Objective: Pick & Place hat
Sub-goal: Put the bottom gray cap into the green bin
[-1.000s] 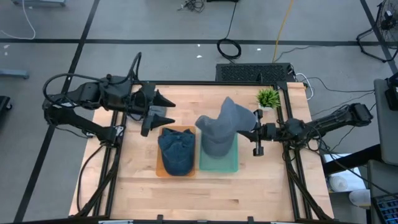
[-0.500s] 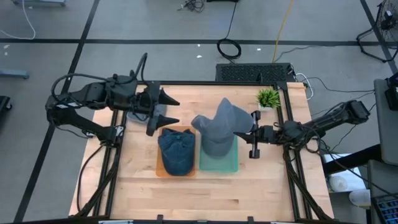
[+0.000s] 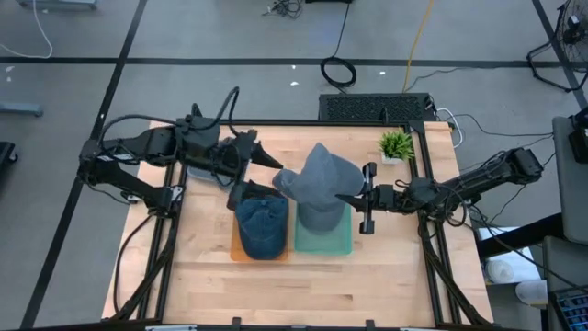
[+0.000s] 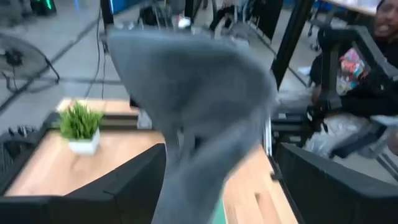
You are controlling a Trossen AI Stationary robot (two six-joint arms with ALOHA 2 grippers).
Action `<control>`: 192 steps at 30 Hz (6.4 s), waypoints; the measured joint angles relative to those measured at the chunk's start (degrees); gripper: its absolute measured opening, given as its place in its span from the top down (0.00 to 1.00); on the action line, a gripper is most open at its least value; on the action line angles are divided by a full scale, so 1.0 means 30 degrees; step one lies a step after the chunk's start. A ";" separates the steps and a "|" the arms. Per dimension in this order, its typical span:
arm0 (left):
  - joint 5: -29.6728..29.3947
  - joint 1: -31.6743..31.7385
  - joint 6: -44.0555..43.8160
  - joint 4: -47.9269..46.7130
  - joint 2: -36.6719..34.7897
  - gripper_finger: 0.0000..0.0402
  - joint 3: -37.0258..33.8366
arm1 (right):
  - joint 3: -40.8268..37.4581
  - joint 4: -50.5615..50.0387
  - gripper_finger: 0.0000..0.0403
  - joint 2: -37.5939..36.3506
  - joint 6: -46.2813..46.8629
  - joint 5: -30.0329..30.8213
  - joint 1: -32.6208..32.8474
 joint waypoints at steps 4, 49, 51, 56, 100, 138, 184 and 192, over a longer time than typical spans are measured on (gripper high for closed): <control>0.0169 -0.0065 0.0040 0.0129 0.0412 0.20 -0.0007 | 0.0000 0.0001 1.00 0.0122 0.0005 -0.0001 0.0000; 0.1487 -0.0150 -0.0225 0.0473 0.0323 0.53 0.0015 | -0.0015 0.1316 1.00 0.0028 -0.0516 0.0035 -0.0036; 0.1464 -0.0152 0.0002 0.0483 0.0249 0.47 0.0015 | -0.0015 0.1372 1.00 -0.0035 -0.0498 0.0042 0.0056; 0.1427 -0.0157 0.0506 -0.0377 0.0284 0.34 0.0015 | -0.0022 0.2736 1.00 -0.0379 -0.0537 0.0035 0.0490; -0.1465 -0.0392 0.1683 -0.6602 -0.1062 0.99 0.0018 | -0.0022 -0.2650 0.55 -0.0280 0.5133 0.1017 0.0817; 0.2890 -0.2547 0.4395 -0.6898 -0.1176 0.99 0.0022 | 0.9598 -0.9859 0.31 0.3449 0.2278 -1.1609 -0.4098; 0.2609 -0.2814 0.6038 -0.4698 0.2076 0.99 0.0015 | 1.1540 -0.8040 0.40 0.8763 0.3032 -1.7084 -0.3657; 0.1865 -0.2503 0.5810 -0.4710 0.2076 0.99 0.0015 | 1.1540 -0.7978 0.57 0.8756 0.4323 -1.7468 -0.3665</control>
